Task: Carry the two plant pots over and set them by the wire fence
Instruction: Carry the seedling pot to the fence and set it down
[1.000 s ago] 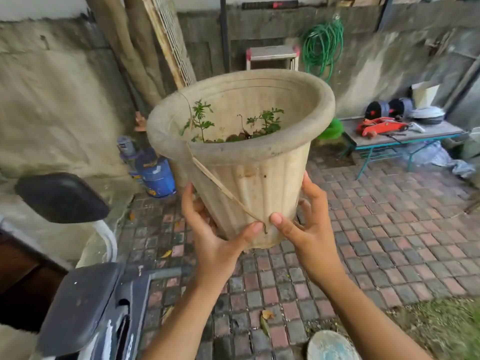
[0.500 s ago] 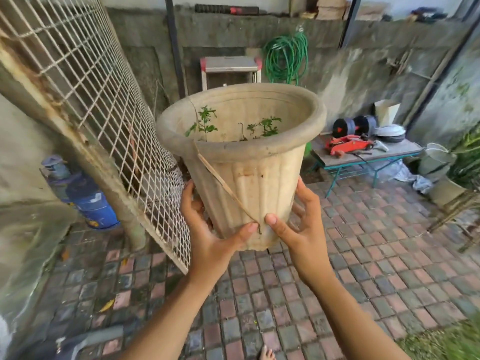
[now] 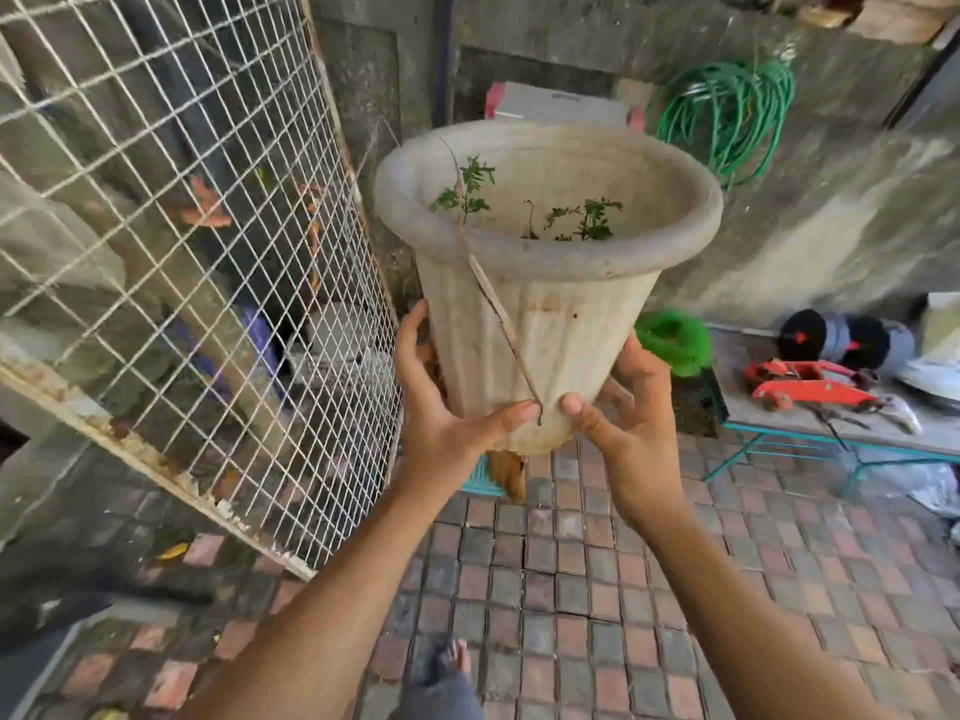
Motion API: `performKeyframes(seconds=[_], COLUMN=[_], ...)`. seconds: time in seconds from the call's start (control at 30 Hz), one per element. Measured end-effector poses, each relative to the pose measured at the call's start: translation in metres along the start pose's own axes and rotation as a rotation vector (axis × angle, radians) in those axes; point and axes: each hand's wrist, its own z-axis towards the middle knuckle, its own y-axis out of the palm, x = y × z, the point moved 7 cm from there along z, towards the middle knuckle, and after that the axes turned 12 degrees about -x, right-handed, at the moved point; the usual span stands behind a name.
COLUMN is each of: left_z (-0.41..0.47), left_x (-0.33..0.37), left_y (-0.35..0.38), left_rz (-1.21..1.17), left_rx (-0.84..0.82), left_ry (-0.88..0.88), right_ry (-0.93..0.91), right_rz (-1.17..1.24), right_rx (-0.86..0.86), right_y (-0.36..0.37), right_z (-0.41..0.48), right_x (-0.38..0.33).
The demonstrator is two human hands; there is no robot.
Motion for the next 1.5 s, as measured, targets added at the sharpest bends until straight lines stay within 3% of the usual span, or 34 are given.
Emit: performKeyframes(seconds=[0.3,0.43,0.6,0.7,0.97,1.33,1.5], left_z=[0.060,0.071,0.091,0.093,0.070,-0.020,-0.056], left_x=[-0.106,-0.125,-0.147,-0.176,-0.266,-0.571,-0.702], left_y=[0.034,0.042,0.071,0.085,0.060,0.002,-0.009], left_rz=[0.015,0.043,0.236,0.295,0.450,0.474,0.525], left_rx=[0.192,0.356,0.535,0.663,0.763,0.919,0.917], left_ry=[-0.035,-0.067,-0.089,-0.142,-0.228,-0.132,-0.129], right_ry=[0.084,0.128,0.123,0.105,0.231,0.168,0.083], right_rz=[0.067,0.102,0.139,0.176,0.321,0.409,0.442], right_rx=[-0.224,-0.317,-0.522,-0.625,-0.797,-0.878,-0.847], right_y=[-0.048,-0.060,-0.069,-0.070,-0.025,0.073,0.097], right_z=[0.113,0.149,0.193,0.218,0.239,0.222,0.210], right_x=[0.089,0.122,0.175,0.209,0.322,0.624,0.755])
